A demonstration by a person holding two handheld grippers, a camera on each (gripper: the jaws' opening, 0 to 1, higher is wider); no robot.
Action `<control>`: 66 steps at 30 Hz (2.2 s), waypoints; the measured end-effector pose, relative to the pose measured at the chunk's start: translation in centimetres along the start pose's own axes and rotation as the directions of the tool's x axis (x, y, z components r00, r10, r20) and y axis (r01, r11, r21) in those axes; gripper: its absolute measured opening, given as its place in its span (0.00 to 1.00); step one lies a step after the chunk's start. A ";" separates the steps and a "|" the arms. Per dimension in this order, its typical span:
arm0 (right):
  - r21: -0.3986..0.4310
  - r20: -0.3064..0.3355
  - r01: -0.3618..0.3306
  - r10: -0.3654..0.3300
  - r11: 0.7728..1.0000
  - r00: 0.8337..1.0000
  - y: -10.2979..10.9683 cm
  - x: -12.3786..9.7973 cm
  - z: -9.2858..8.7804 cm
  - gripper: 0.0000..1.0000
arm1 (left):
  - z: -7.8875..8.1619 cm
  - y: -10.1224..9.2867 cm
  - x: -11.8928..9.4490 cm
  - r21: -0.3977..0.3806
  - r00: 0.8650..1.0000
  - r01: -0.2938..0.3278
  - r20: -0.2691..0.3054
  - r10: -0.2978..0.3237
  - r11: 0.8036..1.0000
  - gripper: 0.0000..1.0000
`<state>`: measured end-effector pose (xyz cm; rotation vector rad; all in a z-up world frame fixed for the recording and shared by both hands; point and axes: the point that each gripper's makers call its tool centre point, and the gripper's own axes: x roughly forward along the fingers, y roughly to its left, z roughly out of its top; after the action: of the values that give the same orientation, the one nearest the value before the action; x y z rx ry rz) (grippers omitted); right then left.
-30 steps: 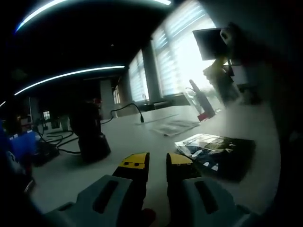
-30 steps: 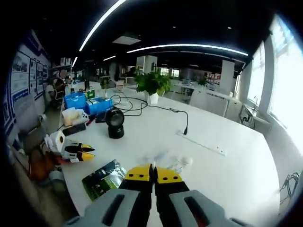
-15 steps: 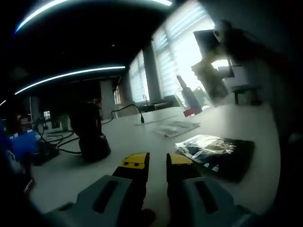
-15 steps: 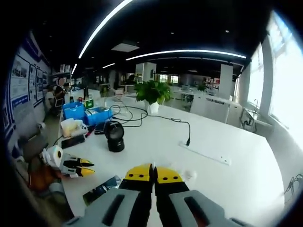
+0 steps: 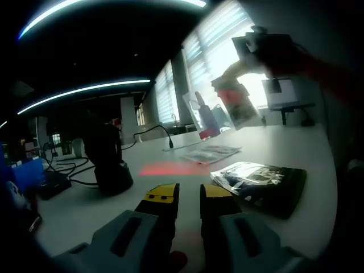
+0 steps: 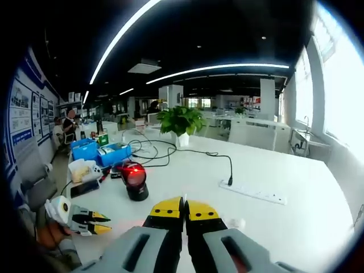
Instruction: Clip sheet goods on table flip sheet goods clip sheet goods scan sheet goods put sheet goods back to table
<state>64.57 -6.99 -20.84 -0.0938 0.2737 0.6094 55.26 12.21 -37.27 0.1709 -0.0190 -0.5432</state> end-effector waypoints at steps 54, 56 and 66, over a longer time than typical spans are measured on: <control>0.156 0.146 0.212 -0.234 0.965 0.961 1.5 8.2 0.7 0.00 | -0.3 0.1 0.1 0.020 1.000 -0.009 -0.016 0.009 1.000 0.08; 0.151 0.145 0.216 -0.237 0.965 0.960 1.6 8.2 0.7 0.00 | -0.3 0.1 0.2 0.020 1.000 -0.010 -0.017 0.011 1.000 0.08; 0.112 0.156 0.236 -0.252 0.965 0.955 3.5 8.6 0.3 0.00 | -0.3 0.1 0.2 0.021 1.000 -0.011 -0.017 0.011 1.000 0.08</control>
<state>69.35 0.66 -22.96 0.0134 0.1221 0.3546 55.49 12.25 -37.57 0.1955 -0.0086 -0.5306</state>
